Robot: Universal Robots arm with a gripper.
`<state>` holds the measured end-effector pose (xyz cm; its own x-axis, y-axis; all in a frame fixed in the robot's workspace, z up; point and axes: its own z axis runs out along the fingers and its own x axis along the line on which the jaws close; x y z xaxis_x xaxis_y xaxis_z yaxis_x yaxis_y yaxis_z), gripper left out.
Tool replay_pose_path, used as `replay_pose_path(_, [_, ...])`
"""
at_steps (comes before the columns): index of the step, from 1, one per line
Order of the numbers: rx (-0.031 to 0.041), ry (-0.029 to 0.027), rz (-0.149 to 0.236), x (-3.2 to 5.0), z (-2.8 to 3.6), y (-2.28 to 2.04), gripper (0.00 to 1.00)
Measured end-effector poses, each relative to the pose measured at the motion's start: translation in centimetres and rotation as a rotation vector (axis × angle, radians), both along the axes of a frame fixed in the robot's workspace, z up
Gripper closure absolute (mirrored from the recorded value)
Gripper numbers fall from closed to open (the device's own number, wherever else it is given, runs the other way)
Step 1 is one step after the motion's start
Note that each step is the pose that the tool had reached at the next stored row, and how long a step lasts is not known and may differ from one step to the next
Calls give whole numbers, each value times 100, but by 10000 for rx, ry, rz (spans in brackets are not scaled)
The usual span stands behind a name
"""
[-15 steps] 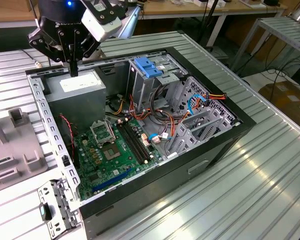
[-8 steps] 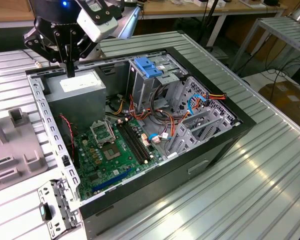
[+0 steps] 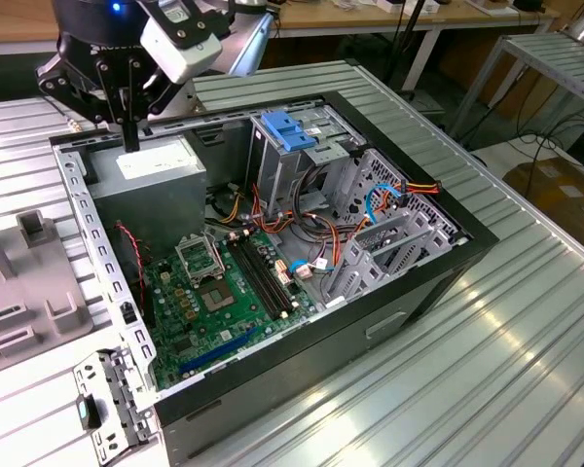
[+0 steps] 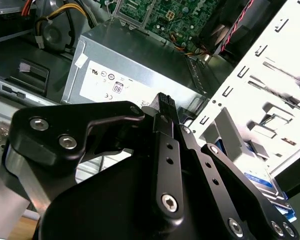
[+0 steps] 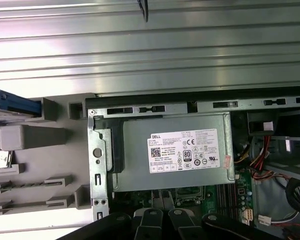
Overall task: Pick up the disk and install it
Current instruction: 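Reach for the disk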
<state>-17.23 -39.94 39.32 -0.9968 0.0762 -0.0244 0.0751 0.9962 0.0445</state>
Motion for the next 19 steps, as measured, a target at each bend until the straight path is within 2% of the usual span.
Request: replay_pose_path(19, [0,0,0,-142,0,0,89])
